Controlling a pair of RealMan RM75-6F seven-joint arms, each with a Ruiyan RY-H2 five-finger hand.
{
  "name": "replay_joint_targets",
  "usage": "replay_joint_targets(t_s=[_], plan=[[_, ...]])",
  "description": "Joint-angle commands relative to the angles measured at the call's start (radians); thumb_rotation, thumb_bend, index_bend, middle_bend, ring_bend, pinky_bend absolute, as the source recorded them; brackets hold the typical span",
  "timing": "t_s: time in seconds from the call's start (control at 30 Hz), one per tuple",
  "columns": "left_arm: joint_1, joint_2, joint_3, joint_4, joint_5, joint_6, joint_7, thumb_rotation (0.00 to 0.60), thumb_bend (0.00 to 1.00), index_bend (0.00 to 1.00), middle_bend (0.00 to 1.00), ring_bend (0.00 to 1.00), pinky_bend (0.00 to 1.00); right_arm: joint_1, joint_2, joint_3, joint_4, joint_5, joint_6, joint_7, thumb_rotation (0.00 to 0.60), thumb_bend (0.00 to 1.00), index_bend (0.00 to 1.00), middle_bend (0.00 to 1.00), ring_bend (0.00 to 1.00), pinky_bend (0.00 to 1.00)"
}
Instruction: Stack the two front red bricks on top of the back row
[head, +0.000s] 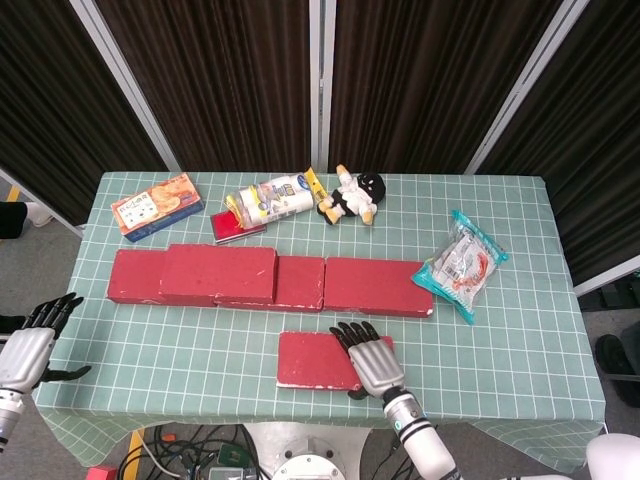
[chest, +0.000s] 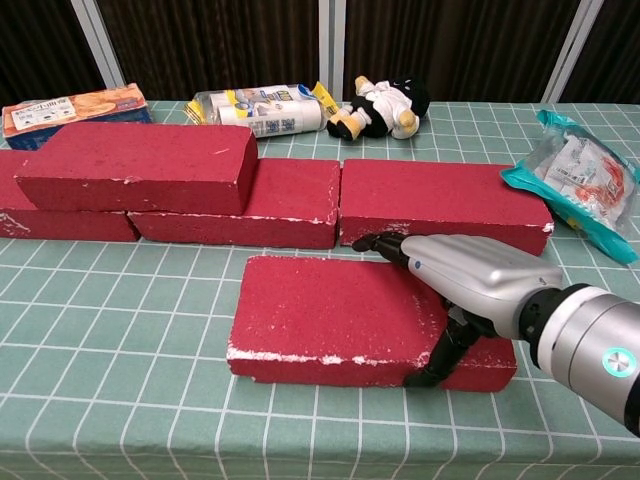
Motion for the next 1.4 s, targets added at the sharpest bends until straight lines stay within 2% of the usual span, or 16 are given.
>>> replay_joint_targets(t_s=[0.03, 0.17, 0.37, 0.57, 0.7, 0.87, 1.0, 1.1, 1.23, 1.4], plan=[[0.000, 0.000, -0.001, 0.000, 0.001, -0.002, 0.000, 0.600, 0.01, 0.04, 0.00, 0.00, 0.00, 0.006, -0.006, -0.004, 0.009, -0.002, 0.013, 0.004, 0.600, 0.00, 0.00, 0.15, 0.00, 0.00], [-0.001, 0.001, -0.004, -0.002, 0.003, -0.006, 0.000, 0.600, 0.01, 0.04, 0.00, 0.00, 0.00, 0.010, -0.013, -0.009, 0.018, -0.006, 0.032, 0.014, 0.600, 0.01, 0.01, 0.25, 0.00, 0.00], [-0.001, 0.007, -0.007, -0.012, 0.008, -0.006, 0.002, 0.600, 0.01, 0.04, 0.00, 0.00, 0.00, 0.004, -0.005, -0.025, 0.010, -0.049, 0.061, 0.049, 0.600, 0.05, 0.12, 0.34, 0.00, 0.00], [0.000, 0.014, -0.010, -0.031, 0.009, -0.006, 0.010, 0.600, 0.01, 0.04, 0.00, 0.00, 0.00, 0.002, 0.105, -0.007, -0.105, -0.112, 0.077, 0.107, 0.600, 0.05, 0.13, 0.35, 0.00, 0.00], [-0.002, 0.021, -0.015, -0.043, 0.005, -0.009, 0.011, 0.600, 0.01, 0.04, 0.00, 0.00, 0.00, 0.015, 0.231, 0.042, -0.191, -0.137, 0.074, 0.142, 0.600, 0.05, 0.13, 0.34, 0.00, 0.00], [-0.004, 0.030, -0.020, -0.063, 0.003, -0.011, 0.019, 0.600, 0.01, 0.04, 0.00, 0.00, 0.00, 0.059, 0.362, 0.144, -0.208, -0.094, 0.054, 0.158, 0.600, 0.05, 0.15, 0.34, 0.00, 0.00], [-0.004, 0.036, -0.022, -0.075, -0.001, -0.015, 0.016, 0.600, 0.01, 0.04, 0.00, 0.00, 0.00, 0.110, 0.433, 0.215, -0.173, -0.005, 0.001, 0.182, 0.600, 0.05, 0.15, 0.34, 0.00, 0.00], [-0.006, 0.038, -0.023, -0.079, 0.000, -0.020, 0.013, 0.600, 0.01, 0.04, 0.00, 0.00, 0.00, 0.163, 0.470, 0.249, -0.118, 0.074, -0.072, 0.197, 0.600, 0.05, 0.15, 0.34, 0.00, 0.00], [-0.009, 0.034, -0.025, -0.081, 0.002, -0.022, 0.011, 0.600, 0.01, 0.04, 0.00, 0.00, 0.00, 0.234, 0.490, 0.263, -0.022, 0.143, -0.187, 0.232, 0.600, 0.05, 0.16, 0.34, 0.00, 0.00], [-0.012, 0.029, -0.028, -0.078, 0.006, -0.024, 0.003, 0.600, 0.01, 0.04, 0.00, 0.00, 0.00, 0.308, 0.455, 0.251, 0.114, 0.203, -0.302, 0.296, 0.600, 0.03, 0.16, 0.34, 0.00, 0.00]])
